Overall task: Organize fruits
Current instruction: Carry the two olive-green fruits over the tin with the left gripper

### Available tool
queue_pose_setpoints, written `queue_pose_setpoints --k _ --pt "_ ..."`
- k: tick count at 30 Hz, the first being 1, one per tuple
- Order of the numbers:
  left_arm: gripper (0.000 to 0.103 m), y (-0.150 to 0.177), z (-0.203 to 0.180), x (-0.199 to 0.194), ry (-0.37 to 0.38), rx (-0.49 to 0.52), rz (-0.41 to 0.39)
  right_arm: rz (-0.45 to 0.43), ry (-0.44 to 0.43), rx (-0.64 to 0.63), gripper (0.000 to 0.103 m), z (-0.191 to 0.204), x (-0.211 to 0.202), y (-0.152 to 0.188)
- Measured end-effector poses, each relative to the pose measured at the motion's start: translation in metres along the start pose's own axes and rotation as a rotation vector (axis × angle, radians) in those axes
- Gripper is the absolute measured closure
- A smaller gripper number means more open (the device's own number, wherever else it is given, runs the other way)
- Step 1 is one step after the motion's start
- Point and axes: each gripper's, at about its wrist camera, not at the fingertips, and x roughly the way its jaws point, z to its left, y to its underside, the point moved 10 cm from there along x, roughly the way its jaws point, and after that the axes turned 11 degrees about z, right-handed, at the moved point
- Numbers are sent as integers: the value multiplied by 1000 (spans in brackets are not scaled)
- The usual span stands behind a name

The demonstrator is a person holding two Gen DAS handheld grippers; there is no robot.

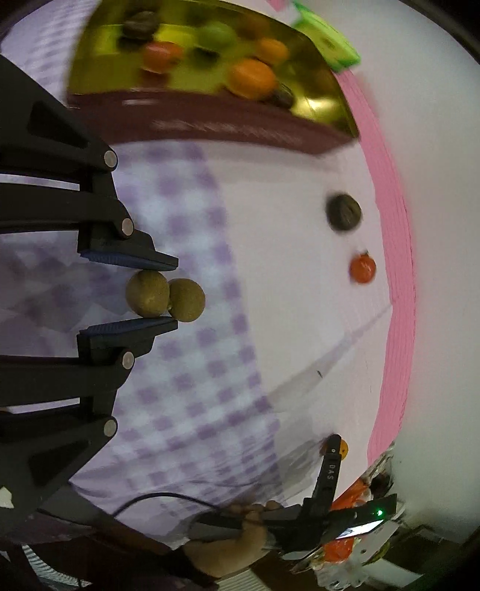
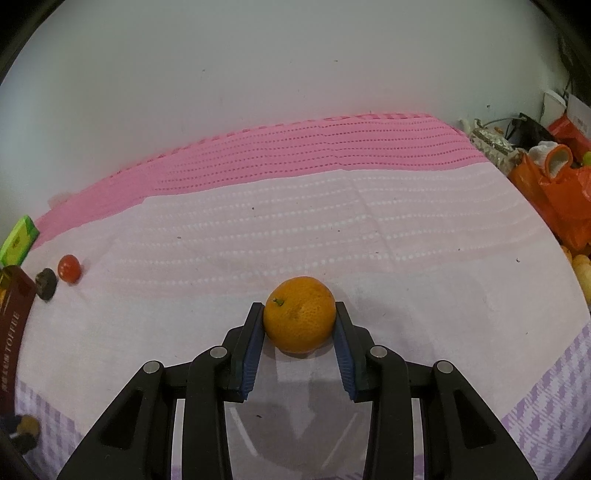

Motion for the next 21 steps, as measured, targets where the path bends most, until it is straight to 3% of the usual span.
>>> queue_pose_setpoints --k 9,21 --pt "81 25 24 -35 -74 -49 -63 5 39 -18 65 2 1 0" --pt "81 19 19 -57 -98 -53 -105 5 35 -15 65 2 1 0"
